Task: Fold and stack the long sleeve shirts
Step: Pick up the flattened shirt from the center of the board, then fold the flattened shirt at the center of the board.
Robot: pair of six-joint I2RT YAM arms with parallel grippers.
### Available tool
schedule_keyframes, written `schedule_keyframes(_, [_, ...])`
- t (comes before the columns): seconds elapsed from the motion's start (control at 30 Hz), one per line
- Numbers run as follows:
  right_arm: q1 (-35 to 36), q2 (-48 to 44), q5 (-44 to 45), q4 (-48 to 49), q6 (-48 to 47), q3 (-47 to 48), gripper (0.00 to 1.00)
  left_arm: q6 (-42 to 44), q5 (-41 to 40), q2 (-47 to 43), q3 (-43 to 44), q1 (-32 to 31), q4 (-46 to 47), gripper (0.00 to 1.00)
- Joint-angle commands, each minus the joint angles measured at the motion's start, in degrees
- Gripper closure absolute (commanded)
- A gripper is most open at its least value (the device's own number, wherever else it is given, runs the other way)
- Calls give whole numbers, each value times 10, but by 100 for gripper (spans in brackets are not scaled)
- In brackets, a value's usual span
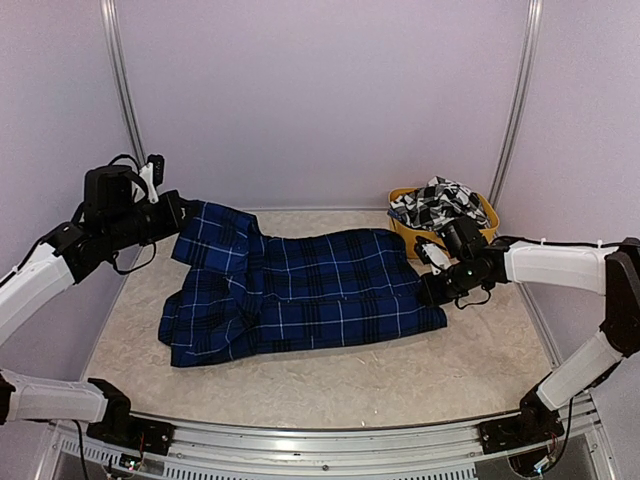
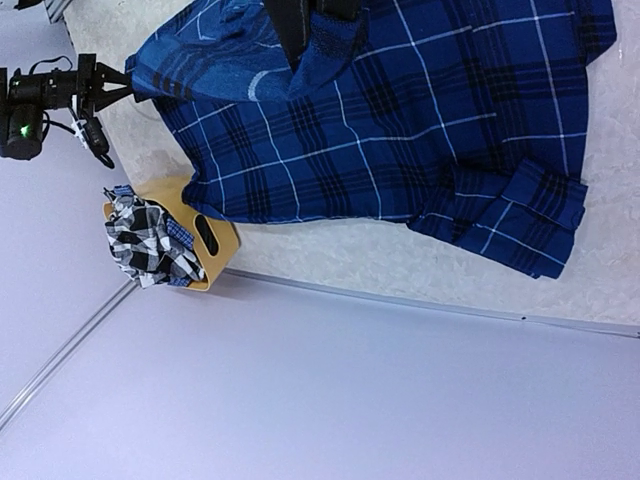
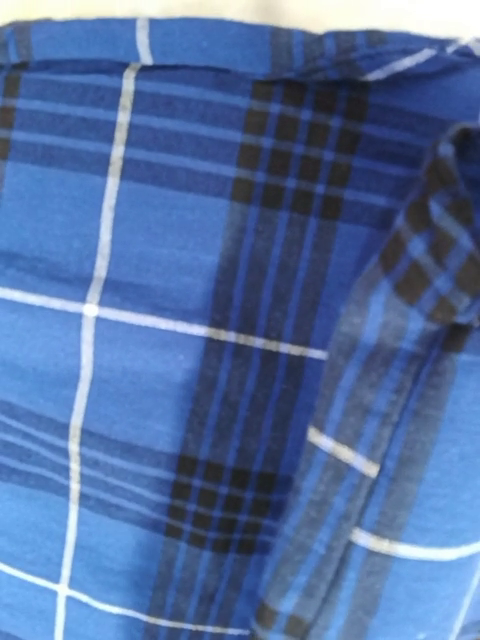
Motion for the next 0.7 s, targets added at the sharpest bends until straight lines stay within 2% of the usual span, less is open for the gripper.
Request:
schedule_keyframes(0.0, [-5,2,17,-9,-7,18,100,29,24,43,32,17,10,100])
schedule_keyframes(0.67, [-7,85,90,-17,-56,108,100,83,99,272,173,37,43,100])
